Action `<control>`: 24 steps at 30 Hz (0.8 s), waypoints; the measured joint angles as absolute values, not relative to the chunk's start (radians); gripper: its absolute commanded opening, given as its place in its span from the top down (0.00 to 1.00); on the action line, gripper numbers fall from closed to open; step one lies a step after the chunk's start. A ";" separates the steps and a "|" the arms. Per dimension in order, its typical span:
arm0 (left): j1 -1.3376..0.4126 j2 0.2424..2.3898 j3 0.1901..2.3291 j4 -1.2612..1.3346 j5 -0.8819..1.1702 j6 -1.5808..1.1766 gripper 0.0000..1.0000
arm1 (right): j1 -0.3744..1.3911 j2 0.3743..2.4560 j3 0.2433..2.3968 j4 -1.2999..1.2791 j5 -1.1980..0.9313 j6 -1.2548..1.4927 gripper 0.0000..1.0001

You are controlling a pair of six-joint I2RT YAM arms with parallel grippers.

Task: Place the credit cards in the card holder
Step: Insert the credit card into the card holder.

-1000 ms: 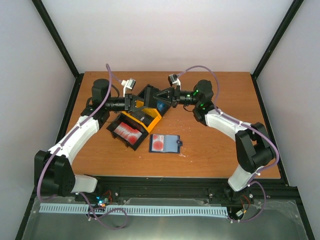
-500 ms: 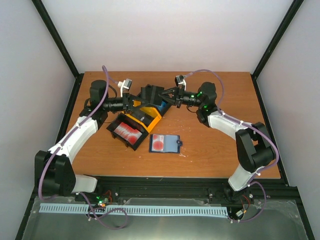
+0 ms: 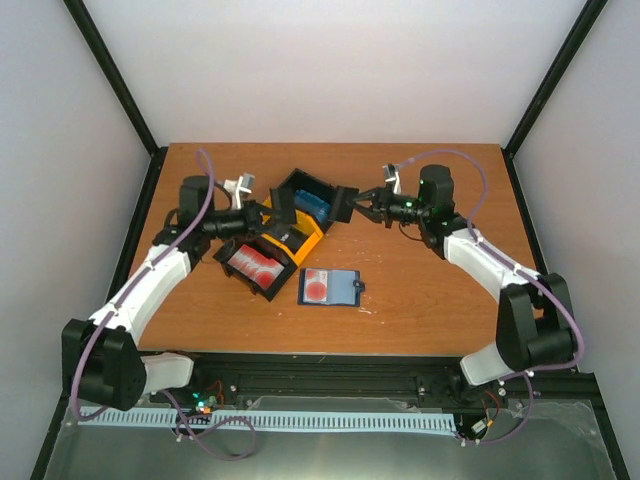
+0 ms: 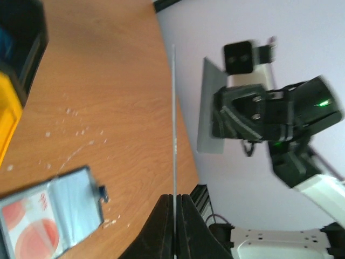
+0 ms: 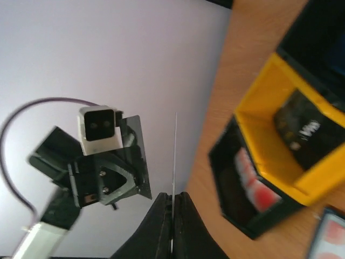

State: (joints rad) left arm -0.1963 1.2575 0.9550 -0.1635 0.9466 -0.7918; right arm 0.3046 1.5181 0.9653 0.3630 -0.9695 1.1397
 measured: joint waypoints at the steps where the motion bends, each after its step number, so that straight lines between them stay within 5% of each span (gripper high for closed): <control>1: -0.214 1.249 0.934 -0.172 0.920 -0.791 0.99 | 0.305 1.496 0.972 0.274 -0.953 1.074 0.97; 12: -0.546 1.333 0.758 -0.181 0.613 -0.828 0.99 | 0.326 1.428 0.930 -0.333 -0.816 0.667 0.97; 24: -0.654 1.519 0.688 0.024 0.548 -0.831 0.99 | 0.472 1.514 0.928 -0.499 -0.679 0.571 0.97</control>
State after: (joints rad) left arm -0.6537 1.5188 0.6880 0.0238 0.5484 -0.8310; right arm 0.4721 1.5139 0.9276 -0.4992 -0.6792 0.5709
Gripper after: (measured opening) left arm 0.026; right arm 0.031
